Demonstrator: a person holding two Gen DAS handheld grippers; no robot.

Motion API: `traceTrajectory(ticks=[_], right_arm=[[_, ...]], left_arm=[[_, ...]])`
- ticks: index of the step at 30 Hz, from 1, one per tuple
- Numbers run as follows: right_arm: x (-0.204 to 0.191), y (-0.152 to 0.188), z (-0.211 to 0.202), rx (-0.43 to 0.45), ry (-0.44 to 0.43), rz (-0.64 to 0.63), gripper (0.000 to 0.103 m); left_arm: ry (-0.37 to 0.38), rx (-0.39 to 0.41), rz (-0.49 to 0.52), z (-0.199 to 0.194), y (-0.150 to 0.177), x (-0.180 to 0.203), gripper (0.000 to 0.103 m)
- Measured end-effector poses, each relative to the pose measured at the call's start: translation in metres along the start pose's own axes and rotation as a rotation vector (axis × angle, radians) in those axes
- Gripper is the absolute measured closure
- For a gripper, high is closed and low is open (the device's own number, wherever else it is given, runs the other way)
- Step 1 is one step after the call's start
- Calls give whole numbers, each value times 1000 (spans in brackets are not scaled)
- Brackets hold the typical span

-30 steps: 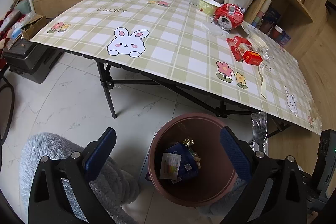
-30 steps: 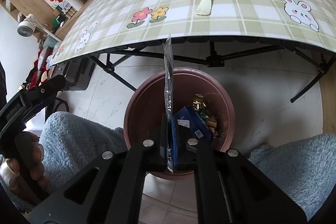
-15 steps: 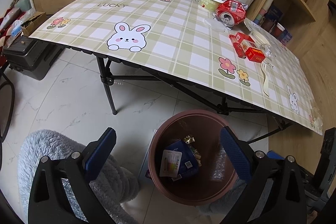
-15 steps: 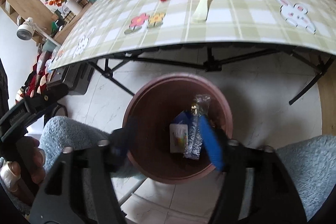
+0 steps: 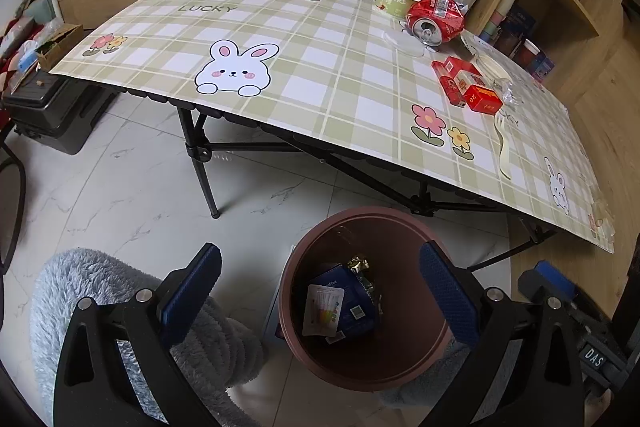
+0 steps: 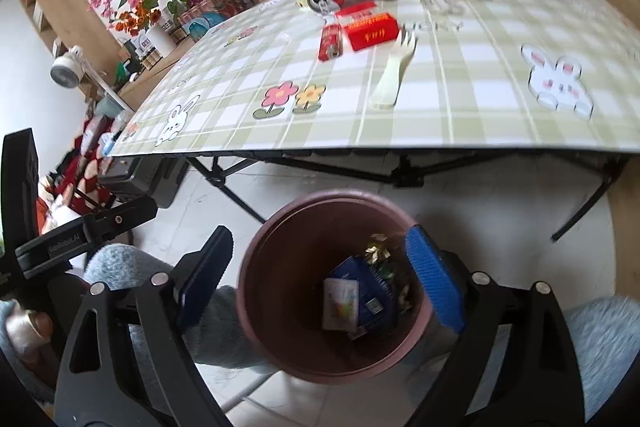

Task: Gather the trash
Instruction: 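Grasp the white plastic fork with the right tool while the left tool grasps the red cigarette box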

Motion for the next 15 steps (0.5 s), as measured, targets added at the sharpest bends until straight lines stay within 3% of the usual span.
traceTrajectory(ticks=[4,11,15], right_arm=[[10,-14,2,17,9,-8,34],[46,-60,28,46,34,46,74],[59,-80,53,45,55,80,74]], left_arm=[[2,-6,5,4,-1,3,6],[11,68,-26,4,-26,-1,6],[46,98,-35,7,-41,0,6]])
Point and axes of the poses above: each gripper's, at about its wrist camera, not at the fingertips, and z roughly the way its jaws point, x to its right, y to its underside, the point moved 6 cm from there along z, roughly the way its jaws point, and after that the axes turned 10 degrees about x, right-handed, at the moved point
